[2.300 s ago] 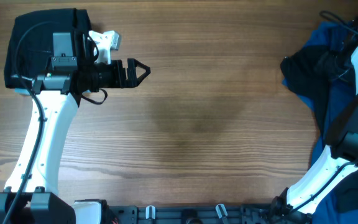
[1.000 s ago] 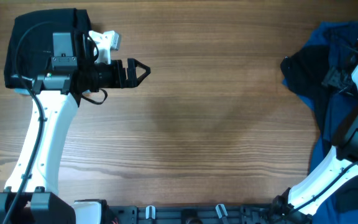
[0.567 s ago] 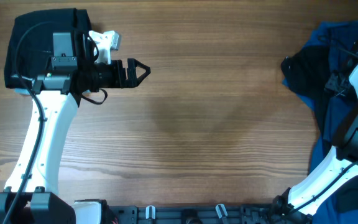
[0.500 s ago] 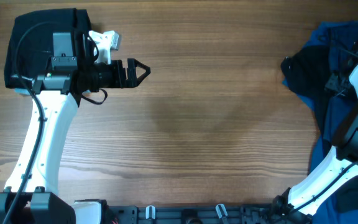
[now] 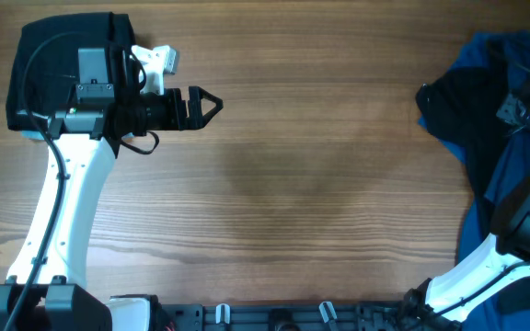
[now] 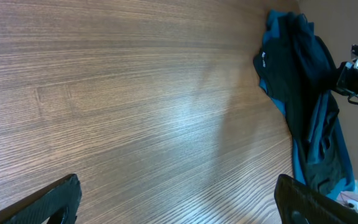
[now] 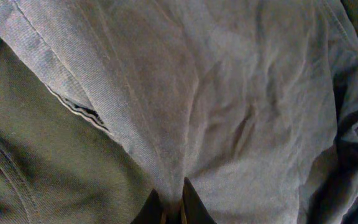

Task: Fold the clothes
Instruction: 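Grasp the blue denim shorts with the right gripper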

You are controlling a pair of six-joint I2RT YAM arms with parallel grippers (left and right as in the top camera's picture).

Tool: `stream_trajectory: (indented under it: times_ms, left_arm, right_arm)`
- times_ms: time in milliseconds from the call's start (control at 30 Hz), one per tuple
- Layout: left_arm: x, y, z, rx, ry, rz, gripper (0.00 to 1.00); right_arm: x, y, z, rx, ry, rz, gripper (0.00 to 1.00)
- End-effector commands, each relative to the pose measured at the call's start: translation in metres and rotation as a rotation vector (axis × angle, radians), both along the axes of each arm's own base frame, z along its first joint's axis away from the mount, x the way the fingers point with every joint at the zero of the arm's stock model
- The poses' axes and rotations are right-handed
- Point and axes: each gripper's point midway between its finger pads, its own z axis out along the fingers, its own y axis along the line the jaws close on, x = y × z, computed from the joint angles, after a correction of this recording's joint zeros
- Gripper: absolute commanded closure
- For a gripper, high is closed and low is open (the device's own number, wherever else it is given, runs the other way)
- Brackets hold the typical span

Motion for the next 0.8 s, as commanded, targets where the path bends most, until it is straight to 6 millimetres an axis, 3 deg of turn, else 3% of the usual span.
stream_trajectory:
  times_ms: [0, 333, 467, 633, 767]
  left_arm:
    - [0.002, -0.001, 0.006, -0.013, -0.017, -0.009, 0.0]
    - [0.002, -0.001, 0.006, -0.013, -0.017, -0.009, 0.0]
    - [0.002, -0.001, 0.006, -0.013, -0.017, -0.009, 0.0]
    - [0.002, -0.001, 0.006, -0.013, -0.017, -0.009, 0.0]
    - [0.002, -0.001, 0.006, -0.013, -0.017, -0.009, 0.0]
  right_arm:
    - [0.003, -0.001, 0.01, -0.003, -0.032, -0.001, 0.96]
    - [-0.005, 0.013, -0.026, 0.049, -0.028, 0.022, 0.62]
    - [0.004, 0.012, -0.024, 0.049, -0.067, 0.033, 0.34]
    - [0.01, 0.02, -0.027, 0.095, -0.094, 0.058, 0.3]
    - [0.009, 0.023, -0.044, 0.125, -0.069, 0.066, 0.3]
